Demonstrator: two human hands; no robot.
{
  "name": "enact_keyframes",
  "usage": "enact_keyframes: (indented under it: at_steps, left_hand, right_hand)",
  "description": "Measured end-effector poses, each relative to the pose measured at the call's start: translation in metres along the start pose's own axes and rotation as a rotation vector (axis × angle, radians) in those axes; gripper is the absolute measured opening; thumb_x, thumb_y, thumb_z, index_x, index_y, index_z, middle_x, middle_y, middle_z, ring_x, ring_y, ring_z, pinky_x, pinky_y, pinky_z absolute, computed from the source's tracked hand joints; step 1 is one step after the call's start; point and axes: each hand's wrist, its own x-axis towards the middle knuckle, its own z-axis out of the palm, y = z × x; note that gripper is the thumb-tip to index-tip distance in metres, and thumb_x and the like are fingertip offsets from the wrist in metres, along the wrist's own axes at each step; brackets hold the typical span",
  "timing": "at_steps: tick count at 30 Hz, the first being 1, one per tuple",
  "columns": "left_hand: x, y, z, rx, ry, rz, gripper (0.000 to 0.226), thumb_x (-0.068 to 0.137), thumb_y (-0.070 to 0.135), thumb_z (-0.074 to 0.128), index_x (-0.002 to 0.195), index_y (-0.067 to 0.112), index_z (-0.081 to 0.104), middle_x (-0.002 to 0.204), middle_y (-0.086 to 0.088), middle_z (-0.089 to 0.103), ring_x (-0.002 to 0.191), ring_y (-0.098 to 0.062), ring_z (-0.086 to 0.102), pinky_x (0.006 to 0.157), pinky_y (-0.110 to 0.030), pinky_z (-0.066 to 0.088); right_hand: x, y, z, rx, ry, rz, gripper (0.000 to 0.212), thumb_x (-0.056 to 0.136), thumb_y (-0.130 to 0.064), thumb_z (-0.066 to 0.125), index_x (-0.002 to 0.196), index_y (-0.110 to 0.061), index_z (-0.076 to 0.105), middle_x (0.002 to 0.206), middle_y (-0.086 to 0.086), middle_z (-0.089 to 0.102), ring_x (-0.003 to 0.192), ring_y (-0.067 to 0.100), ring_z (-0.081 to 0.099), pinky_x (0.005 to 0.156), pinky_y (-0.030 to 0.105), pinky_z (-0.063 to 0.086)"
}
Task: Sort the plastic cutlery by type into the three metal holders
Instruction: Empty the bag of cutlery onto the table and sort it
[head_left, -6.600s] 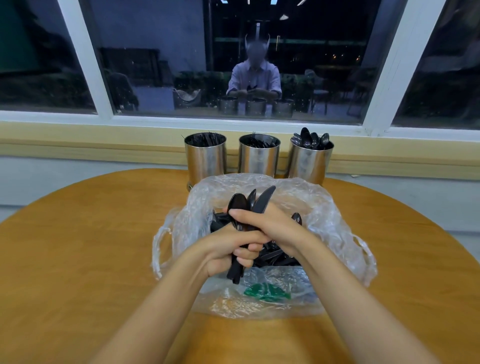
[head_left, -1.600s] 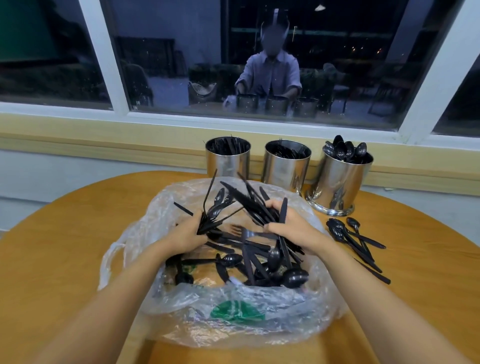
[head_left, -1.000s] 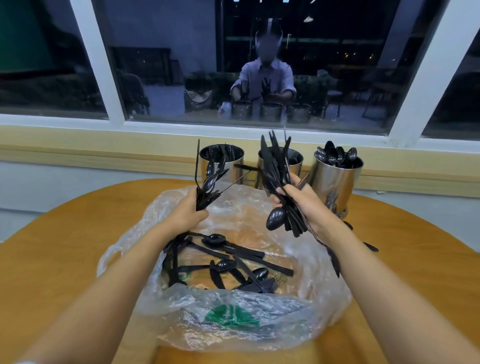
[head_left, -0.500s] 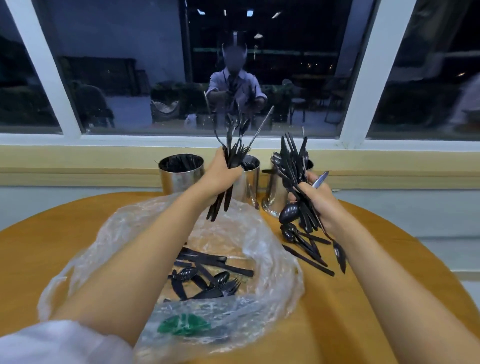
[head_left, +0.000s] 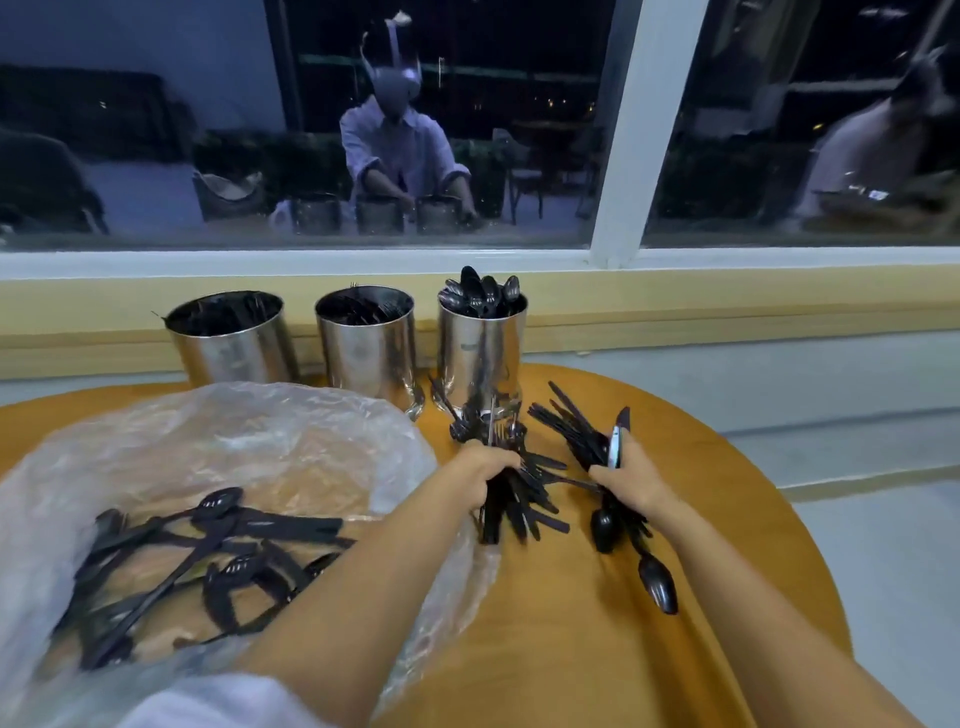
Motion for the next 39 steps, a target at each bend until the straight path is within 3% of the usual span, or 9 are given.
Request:
enact_keyframes:
  at_steps: [6, 9, 15, 18, 21, 25, 32, 35, 39]
  left_hand:
    - [0.002, 0.011, 0.008, 0.106, 0.044, 0.057, 0.062, 0.089, 0.016, 0.071, 0.137, 0.002, 0.036, 0.129, -0.018, 0.052, 0.117, -0.033, 0.055, 0.100, -0.046, 0.049]
    - [-0.005, 0.020, 0.006, 0.103, -0.026, 0.027, 0.059, 0.087, 0.021, 0.073, 0.134, 0.003, 0.043, 0.122, -0.018, 0.060, 0.107, -0.032, 0.062, 0.092, -0.048, 0.054]
    - [-0.020, 0.028, -0.005, 0.176, -0.048, 0.036, 0.064, 0.092, 0.028, 0.066, 0.145, 0.007, 0.038, 0.151, -0.013, 0.041, 0.138, -0.033, 0.040, 0.113, -0.048, 0.035]
    - [-0.041, 0.035, -0.020, 0.225, -0.014, 0.124, 0.061, 0.096, 0.024, 0.061, 0.146, 0.005, 0.033, 0.144, -0.017, 0.044, 0.130, -0.030, 0.045, 0.106, -0.038, 0.038]
    - [-0.064, 0.044, -0.046, 0.241, -0.024, 0.206, 0.048, 0.096, 0.025, 0.061, 0.138, 0.007, 0.047, 0.124, -0.011, 0.057, 0.098, -0.022, 0.054, 0.088, -0.033, 0.044]
    - [-0.096, 0.039, -0.105, 0.246, 0.028, 0.305, 0.024, 0.100, 0.023, 0.056, 0.119, 0.011, 0.062, 0.110, -0.006, 0.067, 0.094, -0.020, 0.062, 0.092, -0.033, 0.048]
    - [-0.124, -0.033, -0.246, 0.331, 0.311, 0.272, 0.019, 0.099, 0.019, 0.057, 0.115, 0.009, 0.057, 0.101, -0.009, 0.065, 0.087, -0.021, 0.060, 0.073, -0.029, 0.047]
    - [-0.131, -0.068, -0.279, 0.467, 0.403, 0.205, 0.009, 0.097, 0.012, 0.059, 0.105, 0.009, 0.058, 0.106, -0.014, 0.059, 0.095, -0.021, 0.052, 0.079, -0.029, 0.041]
    - [-0.133, -0.096, -0.313, 0.583, 0.493, 0.146, 0.004, 0.094, 0.009, 0.060, 0.096, 0.007, 0.056, 0.091, -0.011, 0.058, 0.085, -0.022, 0.052, 0.067, -0.030, 0.037]
  right_hand:
    - [0.010, 0.005, 0.015, -0.199, -0.042, -0.077, 0.061, 0.084, -0.040, 0.072, 0.135, -0.018, 0.045, 0.132, 0.008, 0.045, 0.124, 0.026, 0.042, 0.102, 0.035, 0.032]
    - [0.012, 0.002, 0.015, -0.288, -0.105, -0.059, 0.066, 0.081, -0.063, 0.062, 0.137, -0.031, 0.045, 0.141, 0.004, 0.046, 0.135, 0.031, 0.035, 0.107, 0.044, 0.027]
    - [-0.005, -0.019, 0.003, -0.271, -0.089, -0.185, 0.038, 0.096, -0.032, 0.057, 0.131, -0.017, 0.057, 0.140, 0.002, 0.054, 0.135, 0.022, 0.042, 0.114, 0.045, 0.029]
    - [-0.019, -0.036, -0.003, -0.270, -0.072, -0.226, 0.033, 0.097, -0.022, 0.058, 0.129, -0.013, 0.059, 0.137, 0.002, 0.056, 0.129, 0.020, 0.048, 0.107, 0.032, 0.036]
    - [-0.038, -0.065, -0.002, -0.240, -0.089, -0.314, 0.028, 0.097, -0.019, 0.057, 0.124, -0.015, 0.062, 0.129, 0.001, 0.061, 0.124, 0.019, 0.052, 0.102, 0.030, 0.039]
    - [-0.070, -0.113, 0.024, -0.125, -0.128, -0.489, 0.018, 0.095, -0.016, 0.059, 0.112, -0.015, 0.068, 0.107, -0.004, 0.067, 0.105, 0.016, 0.061, 0.094, 0.031, 0.048]
    - [-0.104, -0.182, 0.121, -0.080, -0.419, -0.654, 0.020, 0.095, -0.012, 0.061, 0.113, -0.008, 0.068, 0.108, 0.002, 0.067, 0.097, 0.013, 0.059, 0.084, 0.017, 0.045]
    - [-0.107, -0.192, 0.165, -0.208, -0.548, -0.646, 0.031, 0.092, -0.021, 0.066, 0.120, -0.008, 0.063, 0.121, 0.007, 0.063, 0.103, 0.014, 0.054, 0.083, 0.016, 0.041]
    - [-0.105, -0.189, 0.204, -0.402, -0.776, -0.592, 0.080, 0.083, -0.056, 0.067, 0.147, -0.020, 0.035, 0.146, 0.000, 0.041, 0.132, 0.022, 0.041, 0.101, 0.030, 0.036]
